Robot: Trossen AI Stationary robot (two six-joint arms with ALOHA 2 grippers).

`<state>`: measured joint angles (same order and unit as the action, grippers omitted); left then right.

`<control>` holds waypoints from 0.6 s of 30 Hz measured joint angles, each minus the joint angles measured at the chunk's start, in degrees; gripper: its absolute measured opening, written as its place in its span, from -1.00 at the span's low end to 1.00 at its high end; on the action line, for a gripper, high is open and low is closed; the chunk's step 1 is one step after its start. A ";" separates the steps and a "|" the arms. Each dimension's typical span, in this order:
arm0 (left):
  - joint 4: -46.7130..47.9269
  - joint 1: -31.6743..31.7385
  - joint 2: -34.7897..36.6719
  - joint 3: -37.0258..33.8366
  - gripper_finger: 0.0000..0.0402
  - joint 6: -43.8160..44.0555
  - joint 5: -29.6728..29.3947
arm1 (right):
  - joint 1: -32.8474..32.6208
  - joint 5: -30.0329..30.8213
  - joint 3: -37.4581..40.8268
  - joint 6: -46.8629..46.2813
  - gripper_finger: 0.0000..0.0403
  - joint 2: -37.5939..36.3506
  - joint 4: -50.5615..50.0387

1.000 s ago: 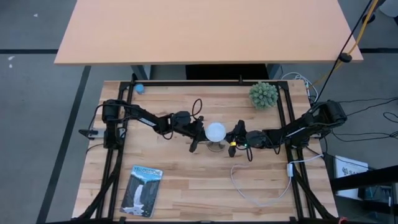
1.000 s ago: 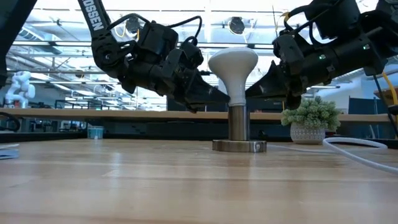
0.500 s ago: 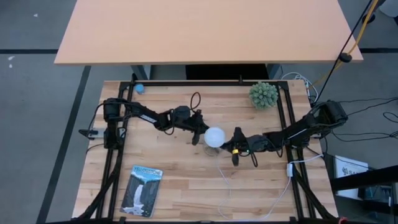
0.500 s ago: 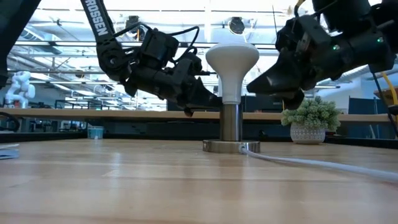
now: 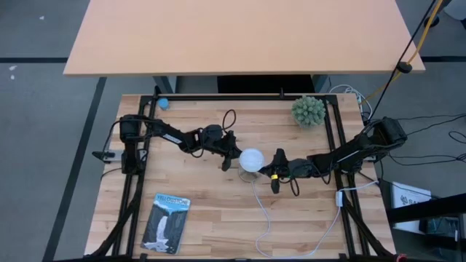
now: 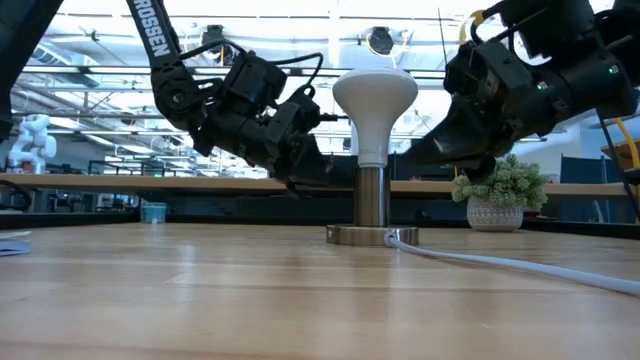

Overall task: Screw lightbulb
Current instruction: Insert the lightbulb into the lamp

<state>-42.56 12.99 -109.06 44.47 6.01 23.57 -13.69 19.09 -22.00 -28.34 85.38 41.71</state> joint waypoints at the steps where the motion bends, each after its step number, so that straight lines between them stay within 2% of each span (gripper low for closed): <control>1: 0.79 0.02 0.08 -0.19 -1.00 0.06 0.13 | 0.00 0.02 0.00 -0.63 -1.00 0.00 -0.75; 5: 4.52 -0.26 0.39 -0.90 -1.00 1.24 5.07 | 0.02 -0.01 0.08 -2.78 -1.00 0.00 -3.44; 10: 6.99 -3.76 0.42 -0.88 -1.00 -0.69 5.61 | 0.04 0.00 0.09 -2.97 -1.00 0.00 -3.47; 12: 8.12 -5.70 0.42 -0.88 -1.00 -3.27 2.89 | 0.04 0.00 0.09 -2.80 -1.00 0.00 -3.41; 15: 8.71 -8.06 0.42 -0.88 -1.00 -6.51 -4.64 | 0.04 0.00 0.07 -2.65 -1.00 0.00 -3.56; 18: 8.68 -9.23 0.38 -0.88 -1.00 -8.09 -8.20 | 0.07 0.00 0.08 -2.45 -1.00 0.00 -3.48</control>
<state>-33.87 3.75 -108.67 43.59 -2.08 15.38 -13.63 19.09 -21.92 -30.79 85.38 38.23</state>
